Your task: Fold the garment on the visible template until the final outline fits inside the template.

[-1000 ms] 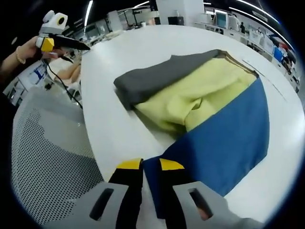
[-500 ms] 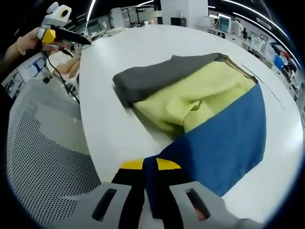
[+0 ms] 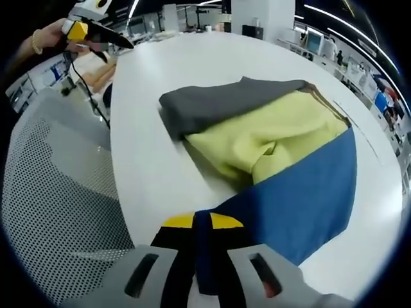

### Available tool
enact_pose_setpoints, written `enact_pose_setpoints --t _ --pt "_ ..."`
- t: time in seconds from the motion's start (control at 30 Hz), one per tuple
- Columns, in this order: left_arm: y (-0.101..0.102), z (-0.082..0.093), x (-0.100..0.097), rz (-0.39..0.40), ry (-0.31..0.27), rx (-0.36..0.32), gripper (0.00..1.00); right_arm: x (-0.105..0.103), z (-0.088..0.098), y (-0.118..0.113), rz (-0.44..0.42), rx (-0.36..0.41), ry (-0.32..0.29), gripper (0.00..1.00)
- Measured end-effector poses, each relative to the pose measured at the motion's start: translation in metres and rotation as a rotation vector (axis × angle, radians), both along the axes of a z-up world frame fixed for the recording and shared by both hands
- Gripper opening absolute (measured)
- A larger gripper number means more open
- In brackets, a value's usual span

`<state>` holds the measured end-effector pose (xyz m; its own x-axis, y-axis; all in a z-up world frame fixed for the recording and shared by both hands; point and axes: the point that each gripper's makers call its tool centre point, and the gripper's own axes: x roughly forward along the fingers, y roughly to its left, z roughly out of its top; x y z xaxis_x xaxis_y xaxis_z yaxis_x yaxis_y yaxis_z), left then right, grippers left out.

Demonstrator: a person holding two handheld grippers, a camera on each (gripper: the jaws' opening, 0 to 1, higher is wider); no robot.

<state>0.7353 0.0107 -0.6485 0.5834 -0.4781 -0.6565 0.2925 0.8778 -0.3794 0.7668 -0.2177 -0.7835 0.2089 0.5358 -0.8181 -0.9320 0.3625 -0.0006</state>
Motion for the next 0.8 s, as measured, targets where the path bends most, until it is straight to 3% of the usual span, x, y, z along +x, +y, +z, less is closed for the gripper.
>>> enact_pose_setpoints --t 0.27,0.47,0.67,0.8 --pt "0.000 0.000 0.000 0.002 0.000 -0.003 0.97 0.001 0.000 0.000 -0.015 0.009 0.004 0.03" --pt "-0.001 0.001 0.000 -0.001 -0.002 -0.002 0.97 0.003 0.002 -0.004 -0.071 0.033 0.045 0.03" --pt "-0.003 0.002 0.005 -0.006 -0.007 -0.002 0.97 0.024 0.037 -0.014 -0.228 0.176 0.038 0.03" --pt "-0.006 0.001 0.010 -0.017 -0.013 -0.006 0.96 0.035 0.056 -0.029 -0.303 0.232 0.018 0.02"
